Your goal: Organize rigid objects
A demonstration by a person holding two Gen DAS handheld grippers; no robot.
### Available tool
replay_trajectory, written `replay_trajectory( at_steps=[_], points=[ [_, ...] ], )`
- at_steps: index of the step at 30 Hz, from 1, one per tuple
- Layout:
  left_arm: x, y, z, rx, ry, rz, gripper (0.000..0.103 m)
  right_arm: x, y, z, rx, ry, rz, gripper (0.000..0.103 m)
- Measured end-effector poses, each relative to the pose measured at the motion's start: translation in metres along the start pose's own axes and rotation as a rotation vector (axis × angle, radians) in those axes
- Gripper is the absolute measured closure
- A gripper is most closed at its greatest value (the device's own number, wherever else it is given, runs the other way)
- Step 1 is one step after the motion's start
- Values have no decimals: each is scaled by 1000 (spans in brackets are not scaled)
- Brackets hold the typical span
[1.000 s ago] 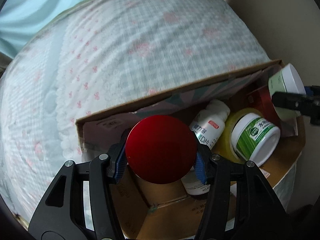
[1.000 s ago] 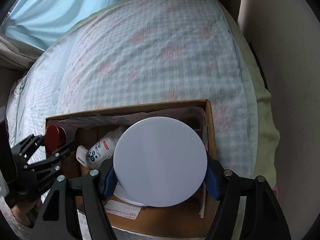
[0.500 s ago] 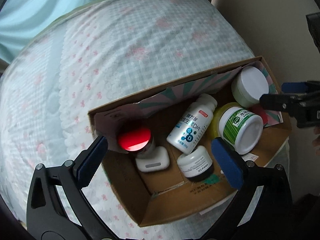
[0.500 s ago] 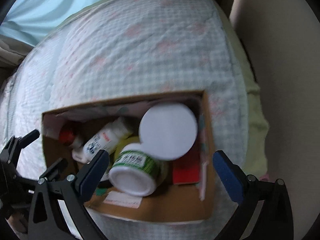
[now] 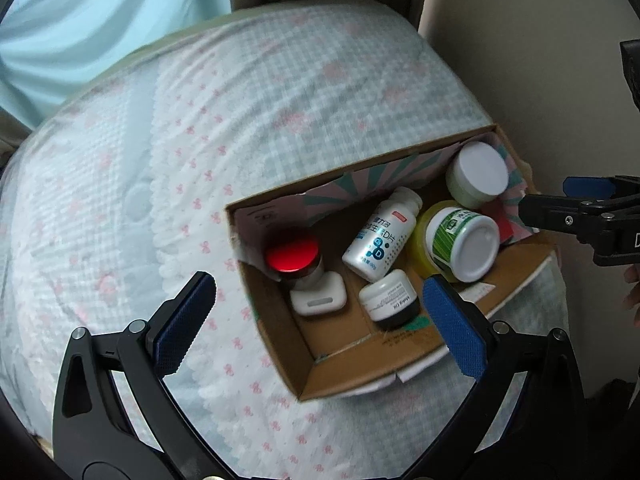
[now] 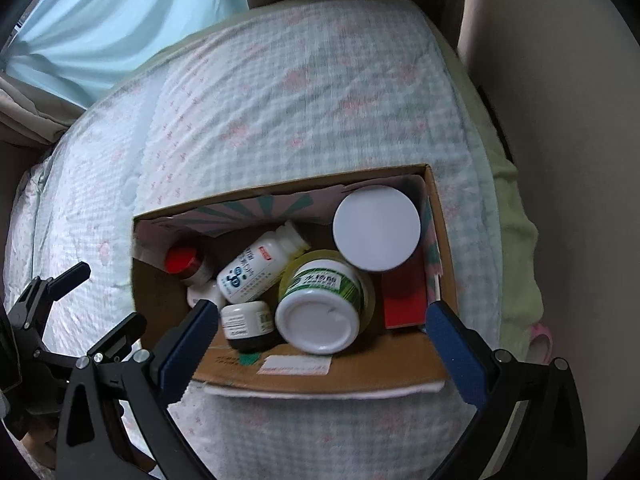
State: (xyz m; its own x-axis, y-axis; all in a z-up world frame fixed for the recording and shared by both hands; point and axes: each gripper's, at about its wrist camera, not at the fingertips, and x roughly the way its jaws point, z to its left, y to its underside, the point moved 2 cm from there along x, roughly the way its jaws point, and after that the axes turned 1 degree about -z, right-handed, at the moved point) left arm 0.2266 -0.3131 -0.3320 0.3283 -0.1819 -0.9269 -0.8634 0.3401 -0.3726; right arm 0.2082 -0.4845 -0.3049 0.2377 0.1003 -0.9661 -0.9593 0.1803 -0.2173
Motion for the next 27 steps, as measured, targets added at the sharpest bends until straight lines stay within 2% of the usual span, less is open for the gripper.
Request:
replay_trajectory(
  at_steps=[7, 14, 21, 25, 27],
  points=[
    [-78, 10, 28, -57, 1, -85, 0, -63, 21, 44, -25, 15, -78, 0],
    [-187, 28, 72, -106, -24, -200, 0, -147, 54, 128, -147, 43, -234, 0],
    [-316, 64, 116, -156, -141, -402, 0, -233, 88, 196, -184, 19, -438, 0],
    [-368, 90, 132, -168, -184, -531, 0, -268, 108, 222, -198, 51, -537, 0],
    [-382, 101, 137, -166, -202, -565, 0, -280, 119, 231, -203, 74, -583, 0]
  ],
)
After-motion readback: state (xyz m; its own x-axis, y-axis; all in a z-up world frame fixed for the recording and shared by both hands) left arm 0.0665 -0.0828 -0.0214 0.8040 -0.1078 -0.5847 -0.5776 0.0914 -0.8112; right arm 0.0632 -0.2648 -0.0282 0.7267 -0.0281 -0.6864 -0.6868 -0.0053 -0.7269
